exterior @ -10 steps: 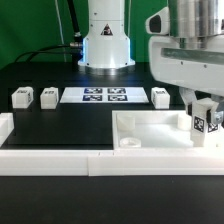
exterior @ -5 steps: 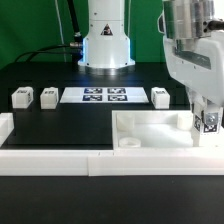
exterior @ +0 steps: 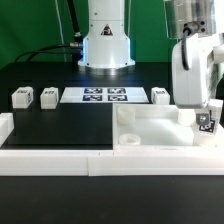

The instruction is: Assemble square table

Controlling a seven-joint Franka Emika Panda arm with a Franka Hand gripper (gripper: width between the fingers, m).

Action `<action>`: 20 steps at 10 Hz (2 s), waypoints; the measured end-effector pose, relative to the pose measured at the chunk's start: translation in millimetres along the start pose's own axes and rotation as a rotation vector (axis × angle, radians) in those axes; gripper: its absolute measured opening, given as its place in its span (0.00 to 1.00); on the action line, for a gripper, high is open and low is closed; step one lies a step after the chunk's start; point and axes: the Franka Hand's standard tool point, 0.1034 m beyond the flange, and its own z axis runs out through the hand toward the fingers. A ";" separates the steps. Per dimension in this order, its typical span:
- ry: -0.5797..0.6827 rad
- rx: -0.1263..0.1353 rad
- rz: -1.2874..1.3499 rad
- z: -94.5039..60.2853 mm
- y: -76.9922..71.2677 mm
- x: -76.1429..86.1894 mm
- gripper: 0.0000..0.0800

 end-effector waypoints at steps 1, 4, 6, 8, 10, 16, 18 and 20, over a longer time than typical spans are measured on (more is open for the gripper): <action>0.001 0.000 -0.024 0.2 0.3 0.3 0.37; 0.001 0.000 -0.155 0.6 0.9 -0.3 0.76; -0.019 0.007 -0.220 -17.6 9.6 -13.9 0.80; -0.048 0.025 -0.245 -48.5 20.5 -25.1 0.81; -0.049 0.024 -0.250 -51.1 23.9 -24.5 0.81; -0.046 0.020 -0.250 -48.0 24.8 -23.8 0.81; -0.046 0.029 -0.343 -48.3 23.6 -22.4 0.81; -0.048 0.043 -0.544 -52.3 27.1 -15.8 0.81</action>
Offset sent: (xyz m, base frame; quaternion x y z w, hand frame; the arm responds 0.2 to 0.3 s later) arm -0.0012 0.0000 0.0020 0.0079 -0.0011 -0.1610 0.9869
